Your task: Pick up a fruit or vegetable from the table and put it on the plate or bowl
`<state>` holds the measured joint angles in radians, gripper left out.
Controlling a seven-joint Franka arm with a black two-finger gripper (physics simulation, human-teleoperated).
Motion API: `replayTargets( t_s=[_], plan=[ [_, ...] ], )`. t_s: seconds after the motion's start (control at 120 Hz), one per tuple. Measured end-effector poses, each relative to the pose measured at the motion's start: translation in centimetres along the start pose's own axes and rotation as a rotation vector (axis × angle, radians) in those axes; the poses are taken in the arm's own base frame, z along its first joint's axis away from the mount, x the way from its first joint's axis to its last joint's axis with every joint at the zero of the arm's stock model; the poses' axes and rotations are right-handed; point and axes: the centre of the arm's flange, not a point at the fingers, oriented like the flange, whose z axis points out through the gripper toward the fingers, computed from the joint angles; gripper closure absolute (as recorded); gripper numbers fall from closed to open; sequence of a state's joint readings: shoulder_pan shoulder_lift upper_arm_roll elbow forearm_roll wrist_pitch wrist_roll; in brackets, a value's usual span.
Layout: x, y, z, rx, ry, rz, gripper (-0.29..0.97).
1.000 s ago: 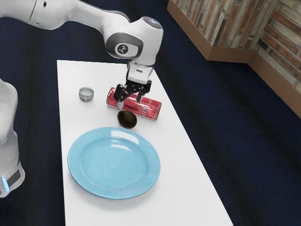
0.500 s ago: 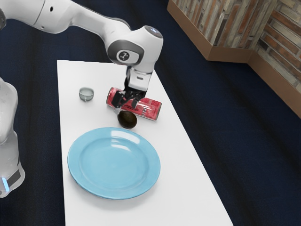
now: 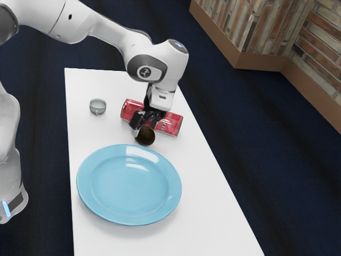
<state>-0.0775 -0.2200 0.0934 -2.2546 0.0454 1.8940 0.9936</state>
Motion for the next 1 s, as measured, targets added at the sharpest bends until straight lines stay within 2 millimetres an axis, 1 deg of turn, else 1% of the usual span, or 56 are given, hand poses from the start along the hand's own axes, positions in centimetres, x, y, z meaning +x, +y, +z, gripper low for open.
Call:
replayTargets(
  t_s=[0.225,0.567,0.583,0.617,0.7,0.75,0.85,0.9,0.933,1.0],
  plan=[
    [0.5,-0.6,1.5,-0.015,-0.014,-0.008,0.0],
    [0.8,-1.1,2.5,-0.02,-0.019,-0.016,0.01],
    [0.9,-1.1,2.5,-0.019,-0.019,-0.016,0.02],
    [1.1,-1.0,2.5,-0.016,-0.019,-0.013,0.09],
    [2.2,-0.4,2.5,-0.004,-0.023,0.008,0.26],
    [2.6,-0.2,2.4,0.004,-0.025,0.016,0.33],
    [3.0,0.0,2.3,0.015,-0.025,0.019,0.33],
    [3.2,0.2,1.9,0.025,-0.022,0.022,0.33],
    [3.7,0.4,1.1,0.04,-0.015,0.028,0.36],
    [4.8,0.7,-1.3,0.076,0.001,0.042,0.38]
  ],
)
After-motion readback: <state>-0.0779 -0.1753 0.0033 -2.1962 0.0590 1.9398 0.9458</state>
